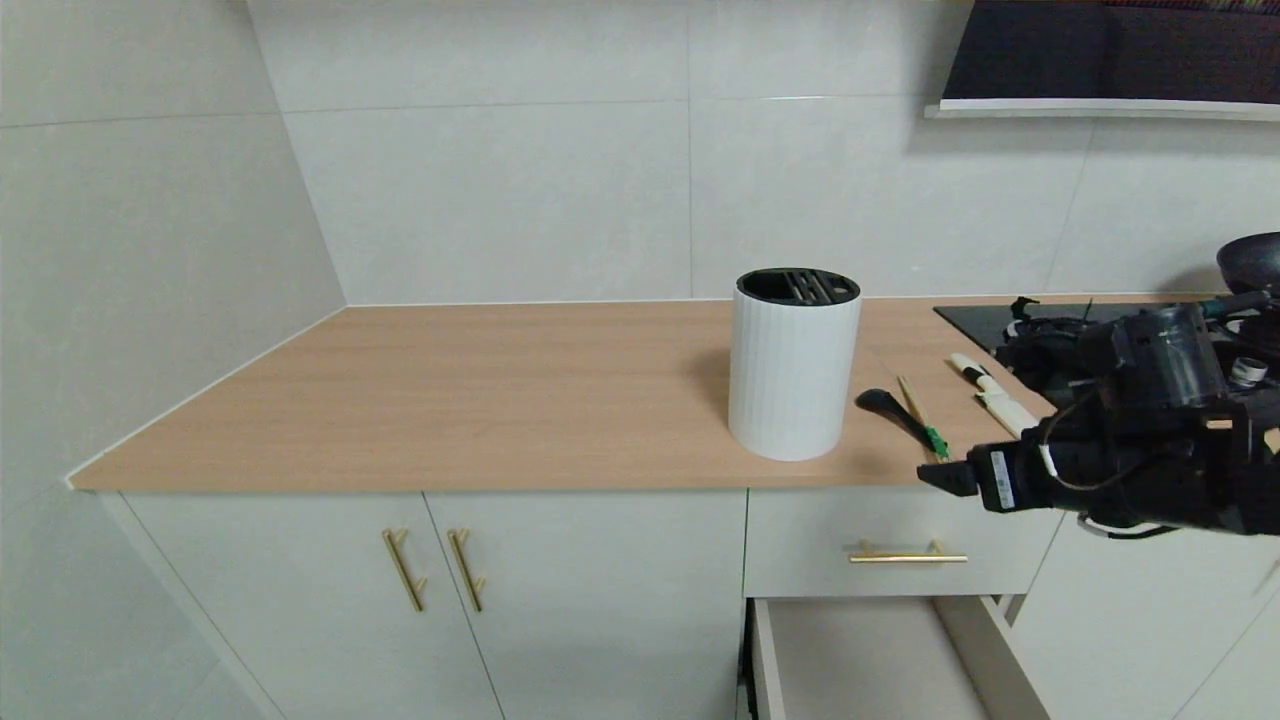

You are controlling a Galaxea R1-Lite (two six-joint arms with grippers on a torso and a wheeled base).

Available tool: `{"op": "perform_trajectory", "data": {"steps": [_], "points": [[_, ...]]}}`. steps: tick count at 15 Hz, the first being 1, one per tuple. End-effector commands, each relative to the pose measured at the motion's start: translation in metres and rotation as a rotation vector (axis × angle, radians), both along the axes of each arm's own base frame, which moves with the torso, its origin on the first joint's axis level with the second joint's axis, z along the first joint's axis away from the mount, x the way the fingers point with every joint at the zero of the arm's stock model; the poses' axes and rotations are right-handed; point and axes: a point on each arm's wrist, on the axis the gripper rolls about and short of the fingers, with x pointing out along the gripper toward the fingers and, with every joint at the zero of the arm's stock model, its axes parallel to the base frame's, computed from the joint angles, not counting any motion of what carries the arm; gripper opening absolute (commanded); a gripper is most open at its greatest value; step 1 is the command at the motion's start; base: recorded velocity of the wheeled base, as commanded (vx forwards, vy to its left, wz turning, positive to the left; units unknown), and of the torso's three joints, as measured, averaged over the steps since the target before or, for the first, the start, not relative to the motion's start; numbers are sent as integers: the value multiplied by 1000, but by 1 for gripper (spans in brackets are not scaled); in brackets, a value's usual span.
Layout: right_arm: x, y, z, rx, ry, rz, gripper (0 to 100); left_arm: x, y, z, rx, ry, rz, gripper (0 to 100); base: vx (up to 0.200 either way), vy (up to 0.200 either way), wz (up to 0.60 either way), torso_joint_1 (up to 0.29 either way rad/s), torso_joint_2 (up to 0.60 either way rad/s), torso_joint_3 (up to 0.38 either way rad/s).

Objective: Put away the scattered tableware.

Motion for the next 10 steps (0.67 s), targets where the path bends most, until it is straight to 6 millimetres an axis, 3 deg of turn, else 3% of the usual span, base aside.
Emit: {"op": "perform_trajectory", "data": {"steps": [1,3,6,10], "points": [[48,-1,-4,-4,52,-64,100,0,0,0,0,1,1,100,0,0,0,0,0,0],[70,4,-15,22,74,-137,100,0,0,0,0,1,1,100,0,0,0,0,0,0],[86,3,-37,-3,116,-169,100,0,0,0,0,1,0,100,0,0,0,0,0,0],[98,0,-51,-17,136,-197,100,0,0,0,0,1,1,100,0,0,0,0,0,0]]}}
